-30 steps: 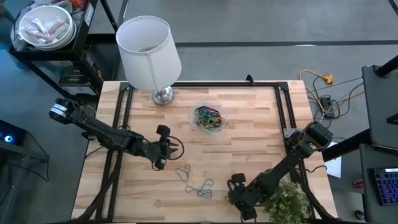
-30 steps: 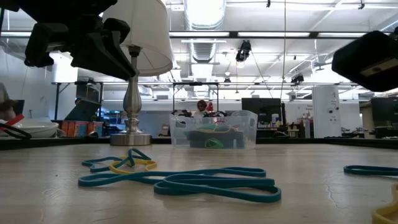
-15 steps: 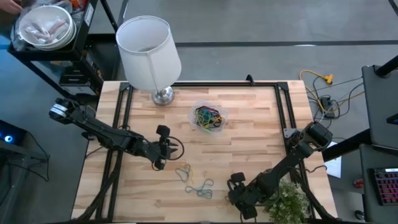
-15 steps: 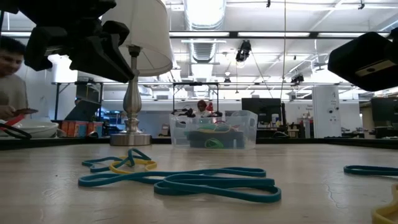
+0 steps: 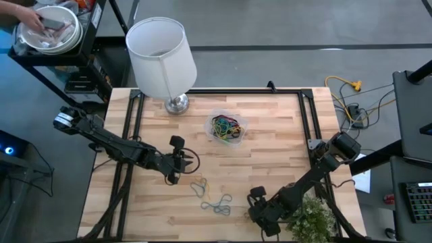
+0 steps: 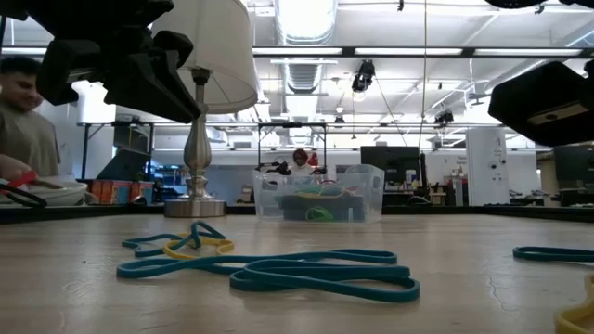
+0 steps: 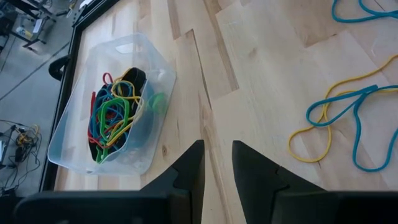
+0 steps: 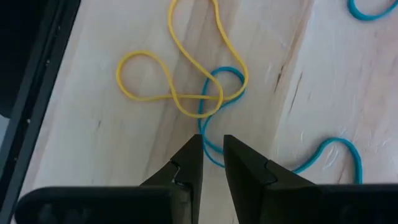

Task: Pick and place rubber bands into bin
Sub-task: Put the blue rubber bands into the bin

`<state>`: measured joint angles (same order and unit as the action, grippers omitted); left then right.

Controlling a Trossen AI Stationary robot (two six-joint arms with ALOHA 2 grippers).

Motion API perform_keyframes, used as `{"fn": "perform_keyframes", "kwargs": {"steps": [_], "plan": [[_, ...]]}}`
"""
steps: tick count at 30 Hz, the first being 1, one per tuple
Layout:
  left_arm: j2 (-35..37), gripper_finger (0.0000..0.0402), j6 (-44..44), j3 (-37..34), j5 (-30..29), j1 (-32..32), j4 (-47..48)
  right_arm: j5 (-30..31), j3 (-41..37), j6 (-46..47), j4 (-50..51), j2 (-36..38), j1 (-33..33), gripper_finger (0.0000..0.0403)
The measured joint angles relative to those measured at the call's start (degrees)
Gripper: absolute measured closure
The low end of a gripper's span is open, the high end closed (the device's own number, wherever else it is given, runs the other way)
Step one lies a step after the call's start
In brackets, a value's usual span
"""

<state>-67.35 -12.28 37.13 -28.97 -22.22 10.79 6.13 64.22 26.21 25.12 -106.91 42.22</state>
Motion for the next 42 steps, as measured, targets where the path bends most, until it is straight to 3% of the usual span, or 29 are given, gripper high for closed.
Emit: {"fn": "perform_keyframes", "kwargs": {"steps": [27,31,37,42], "plan": [[0.0,0.0336,0.06,-0.03,0.03,0.0,-0.9,-1.43,1.3,-3.56,-1.59,-4.18,-0.02,0.0345],[0.0,0.0336,0.06,-0.08,0.04,0.0,-0.87,-1.32,1.4,-1.23,-1.09,-4.88,-0.24,0.0371],[0.0,0.0336,0.06,-0.1,0.04,0.0,-0.96,3.44,4.15,-2.2,3.43,-5.24,-0.12,0.0394],[0.0,0.0336,0.06,-0.16,0.04,0.0,-1.38,11.97,10.05,-7.22,13.07,-5.62,-0.4,0.0395]]}}
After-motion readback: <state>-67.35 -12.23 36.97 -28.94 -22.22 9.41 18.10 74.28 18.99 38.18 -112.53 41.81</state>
